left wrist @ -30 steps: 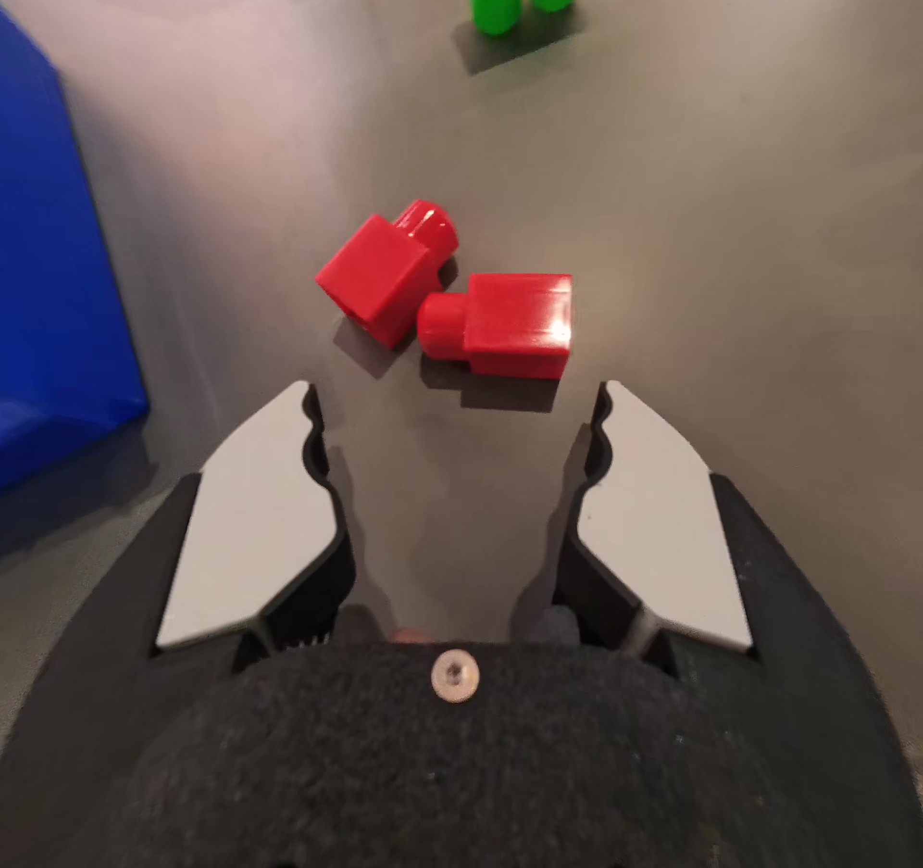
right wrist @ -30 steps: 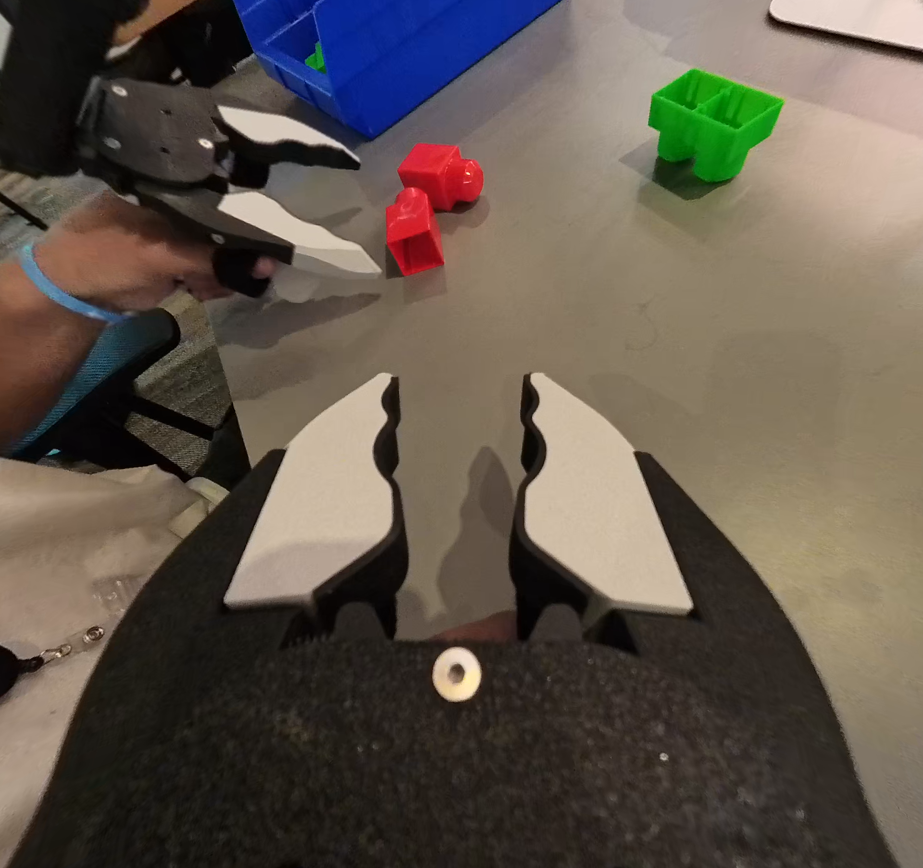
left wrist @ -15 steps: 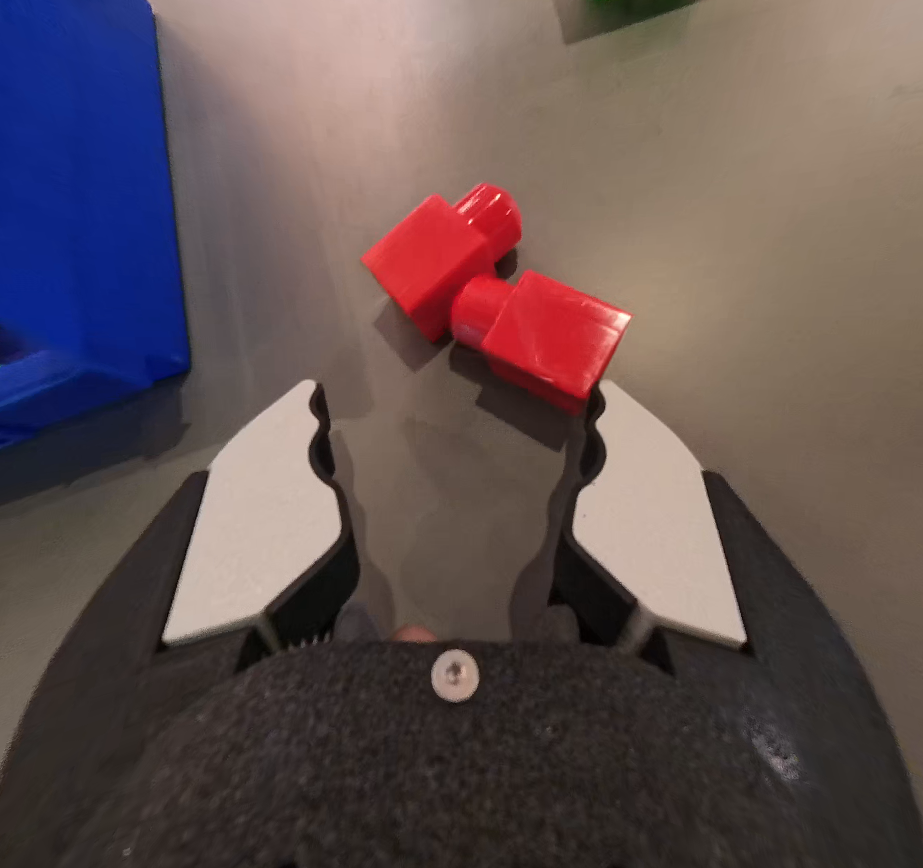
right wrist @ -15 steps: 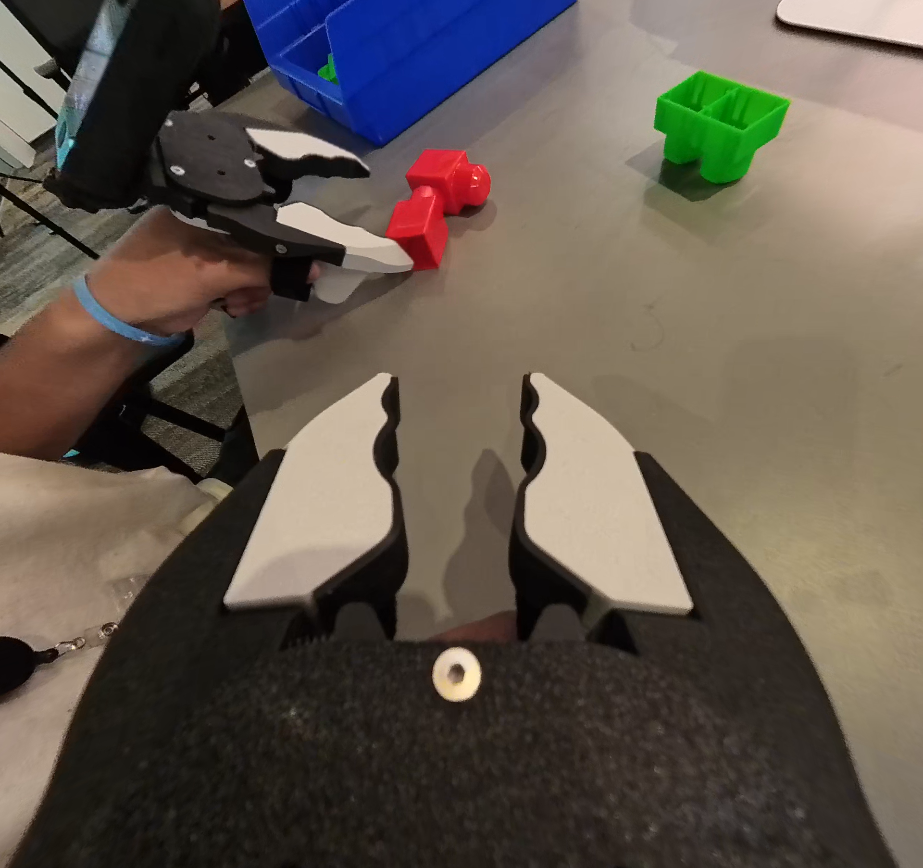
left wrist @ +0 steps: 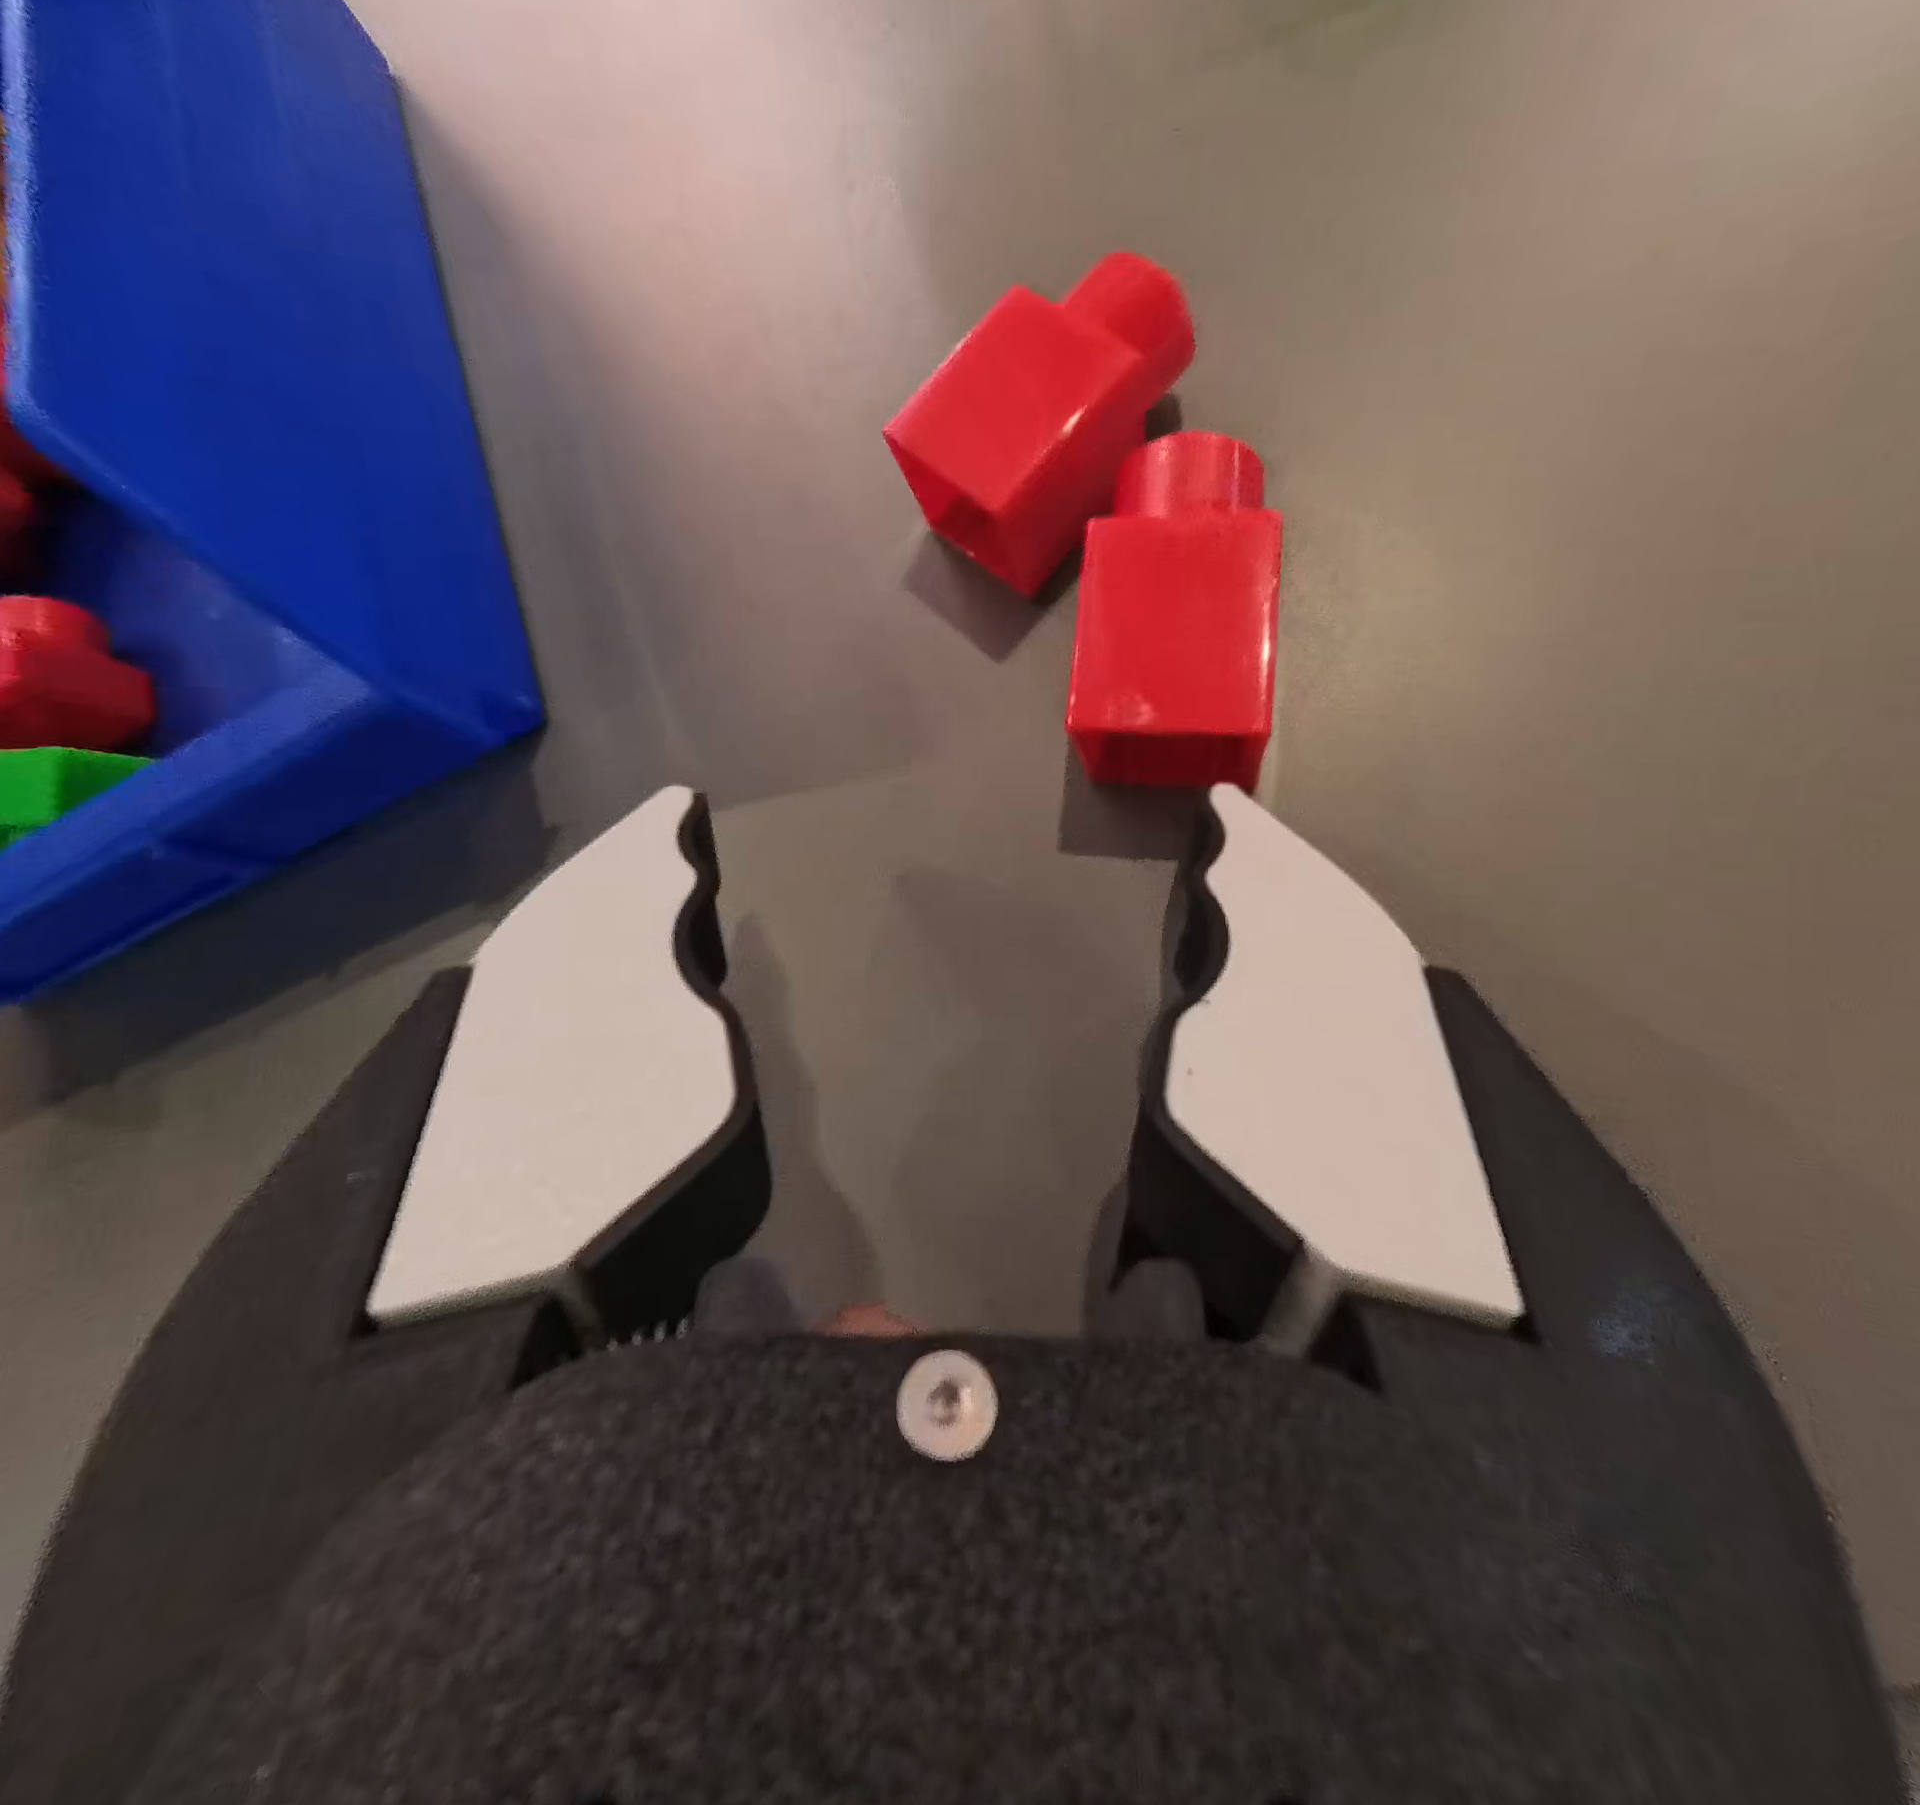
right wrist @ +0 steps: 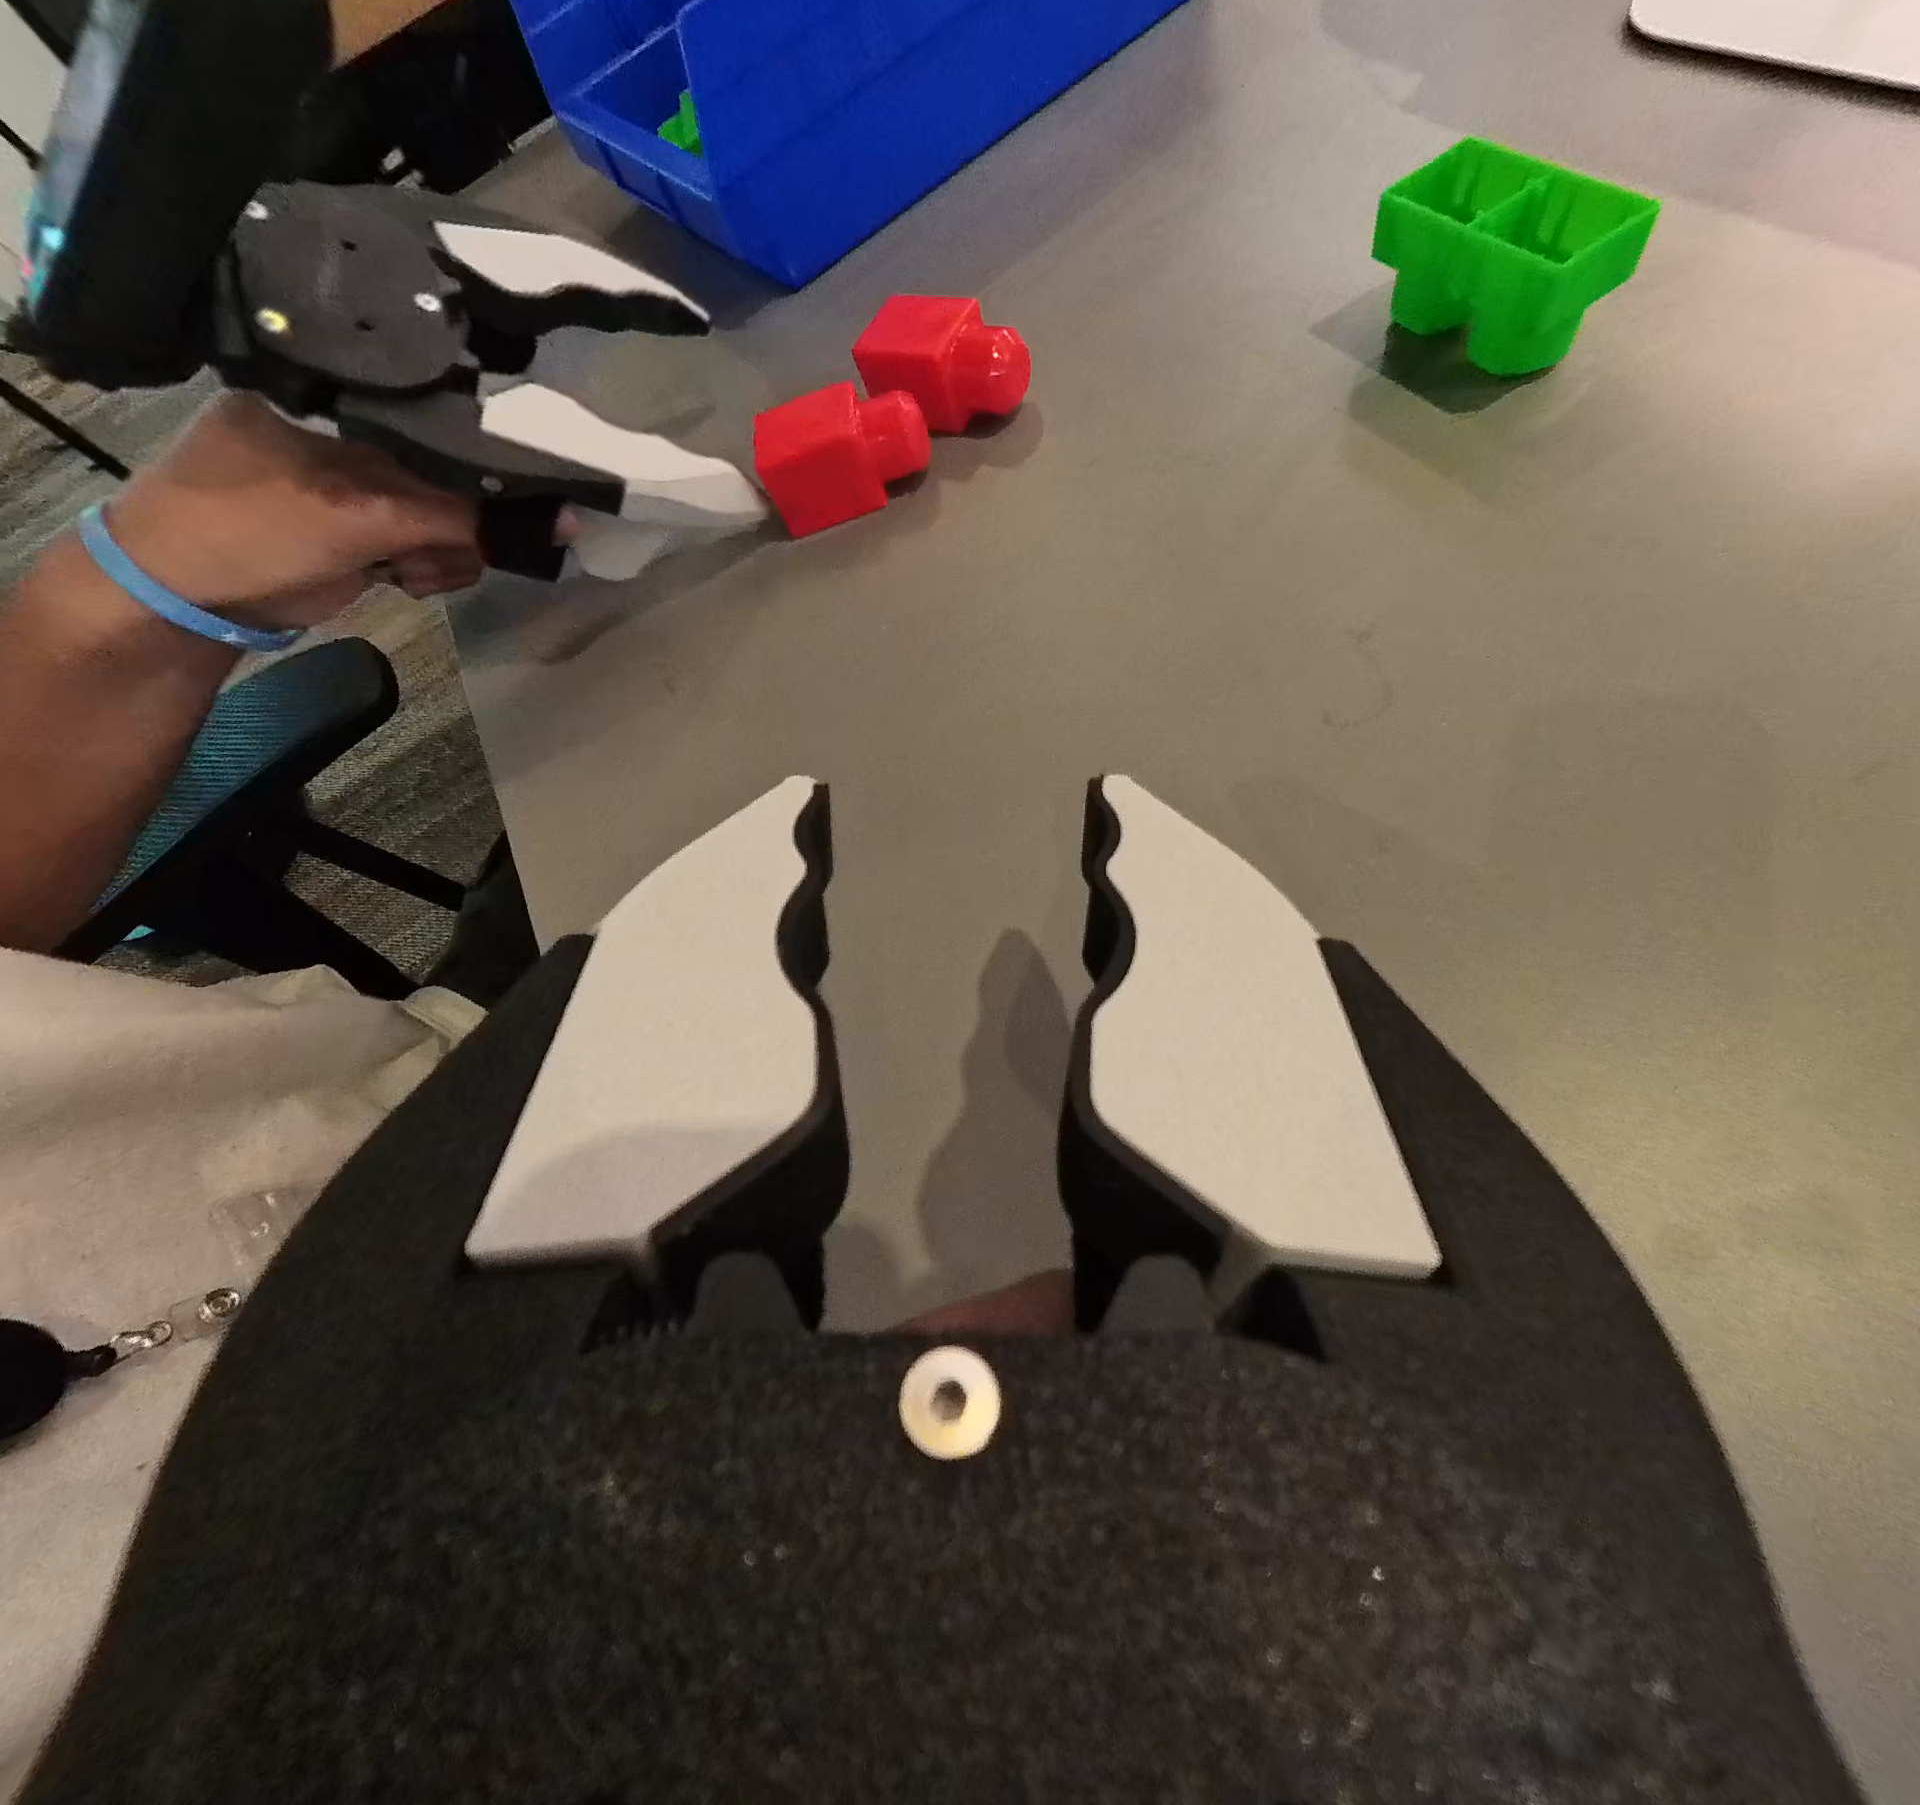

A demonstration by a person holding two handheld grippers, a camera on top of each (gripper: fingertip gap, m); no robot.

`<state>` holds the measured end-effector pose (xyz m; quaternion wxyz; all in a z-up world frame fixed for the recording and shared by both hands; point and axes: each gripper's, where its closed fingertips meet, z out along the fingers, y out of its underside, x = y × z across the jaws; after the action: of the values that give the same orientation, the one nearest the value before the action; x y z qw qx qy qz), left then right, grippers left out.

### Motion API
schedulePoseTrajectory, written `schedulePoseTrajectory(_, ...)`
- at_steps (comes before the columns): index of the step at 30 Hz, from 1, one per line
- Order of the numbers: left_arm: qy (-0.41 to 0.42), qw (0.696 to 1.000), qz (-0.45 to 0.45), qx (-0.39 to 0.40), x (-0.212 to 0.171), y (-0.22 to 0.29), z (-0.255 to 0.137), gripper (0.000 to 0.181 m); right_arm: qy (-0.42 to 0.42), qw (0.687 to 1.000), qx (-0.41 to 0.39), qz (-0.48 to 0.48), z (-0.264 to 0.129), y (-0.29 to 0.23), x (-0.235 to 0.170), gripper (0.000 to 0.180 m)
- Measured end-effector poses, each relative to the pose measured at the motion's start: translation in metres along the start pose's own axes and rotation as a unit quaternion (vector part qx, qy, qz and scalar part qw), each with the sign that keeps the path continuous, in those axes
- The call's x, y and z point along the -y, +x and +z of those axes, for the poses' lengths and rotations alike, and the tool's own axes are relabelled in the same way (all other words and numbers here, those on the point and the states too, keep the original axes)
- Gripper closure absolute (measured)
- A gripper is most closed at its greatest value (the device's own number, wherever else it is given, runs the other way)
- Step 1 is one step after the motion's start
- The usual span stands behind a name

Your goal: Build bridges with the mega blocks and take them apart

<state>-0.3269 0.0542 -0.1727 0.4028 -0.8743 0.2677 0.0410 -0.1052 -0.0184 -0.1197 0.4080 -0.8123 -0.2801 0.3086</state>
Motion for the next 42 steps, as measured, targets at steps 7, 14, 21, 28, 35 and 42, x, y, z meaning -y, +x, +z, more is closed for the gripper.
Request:
schedulePoseTrajectory(7, 0.009, 0.999, 0.030, -0.018, 0.001, -0.004, -0.007, 0.110, 0.001, 1.000, -0.001, 0.001, -0.002, 0.001, 0.000, 0.134)
schedulePoseTrajectory(14, 0.006, 0.988, 0.048, -0.148, 0.003, 0.011, 0.015, 0.112, -0.002, 1.000, -0.003, -0.004, -0.003, 0.001, -0.001, 0.134)
schedulePoseTrajectory(21, 0.023, 0.972, 0.097, -0.214, 0.015, 0.015, 0.030, 0.118, 0.003, 1.000, -0.008, 0.000, -0.006, 0.005, 0.001, 0.134)
schedulePoseTrajectory(28, 0.052, 0.957, 0.118, -0.260, 0.029, 0.022, 0.033, 0.120, -0.001, 1.000, -0.008, 0.001, -0.005, 0.006, -0.001, 0.134)
schedulePoseTrajectory(35, 0.049, 0.953, 0.109, -0.278, 0.031, 0.033, 0.039, 0.123, 0.001, 1.000, -0.009, 0.007, -0.006, 0.009, -0.001, 0.134)
schedulePoseTrajectory(42, 0.099, 0.949, 0.110, -0.278, 0.059, 0.049, 0.041, 0.172, -0.001, 1.000, -0.002, 0.012, -0.003, 0.009, -0.004, 0.134)
